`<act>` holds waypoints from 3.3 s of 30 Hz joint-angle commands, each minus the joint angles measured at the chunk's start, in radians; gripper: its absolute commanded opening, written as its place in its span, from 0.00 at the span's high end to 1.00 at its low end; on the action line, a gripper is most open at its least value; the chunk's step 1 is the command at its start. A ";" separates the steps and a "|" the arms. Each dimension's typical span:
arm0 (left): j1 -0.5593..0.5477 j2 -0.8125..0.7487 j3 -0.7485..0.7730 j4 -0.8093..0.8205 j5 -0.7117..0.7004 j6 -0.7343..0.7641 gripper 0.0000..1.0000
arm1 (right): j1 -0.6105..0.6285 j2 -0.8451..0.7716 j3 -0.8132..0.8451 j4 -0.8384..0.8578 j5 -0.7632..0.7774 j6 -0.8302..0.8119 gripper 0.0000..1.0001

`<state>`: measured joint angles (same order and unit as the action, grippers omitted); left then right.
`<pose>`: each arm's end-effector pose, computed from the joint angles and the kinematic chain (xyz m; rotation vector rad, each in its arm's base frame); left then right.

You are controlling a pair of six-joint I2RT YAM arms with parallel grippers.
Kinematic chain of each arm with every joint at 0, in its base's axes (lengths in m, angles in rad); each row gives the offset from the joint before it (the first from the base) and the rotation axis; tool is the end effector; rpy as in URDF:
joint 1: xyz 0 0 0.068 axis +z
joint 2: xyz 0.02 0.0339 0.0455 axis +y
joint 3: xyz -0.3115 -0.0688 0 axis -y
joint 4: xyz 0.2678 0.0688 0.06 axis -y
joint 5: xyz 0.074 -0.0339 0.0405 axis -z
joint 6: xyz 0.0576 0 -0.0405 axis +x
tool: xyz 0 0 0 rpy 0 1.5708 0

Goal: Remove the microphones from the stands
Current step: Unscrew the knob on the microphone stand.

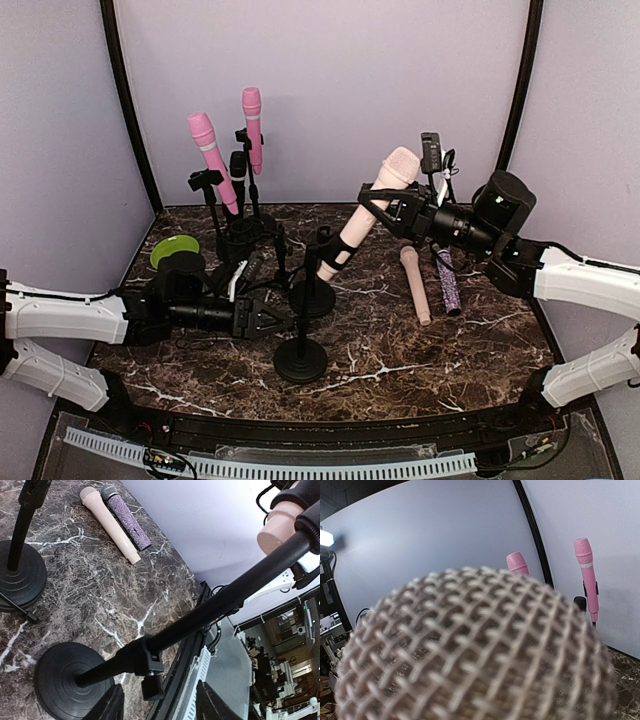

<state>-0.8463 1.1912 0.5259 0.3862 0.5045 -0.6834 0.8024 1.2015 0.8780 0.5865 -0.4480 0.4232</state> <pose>0.1594 -0.2221 0.2504 0.5694 2.0313 -1.4658 0.1920 0.2346 0.4085 -0.6729 1.2971 1.3123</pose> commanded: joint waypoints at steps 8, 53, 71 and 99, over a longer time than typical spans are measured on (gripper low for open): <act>0.008 0.033 0.037 -0.053 -0.041 0.000 0.66 | 0.000 0.005 0.021 -0.002 0.025 -0.023 0.75; 0.093 -0.043 0.032 -0.165 -0.048 -0.060 0.65 | 0.069 0.041 0.101 -0.139 0.032 -0.124 0.74; -0.190 -0.322 0.036 -0.314 -0.433 0.741 0.48 | 0.117 0.110 0.152 -0.251 0.120 -0.185 0.75; -0.528 0.025 0.084 -0.179 -1.187 1.199 0.49 | 0.129 0.103 0.117 -0.269 0.158 -0.182 0.75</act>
<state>-1.3689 1.1934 0.6163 0.1871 -0.6392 0.4931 0.9295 1.2789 1.0199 0.4221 -0.3344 0.2890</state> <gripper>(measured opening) 0.508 0.366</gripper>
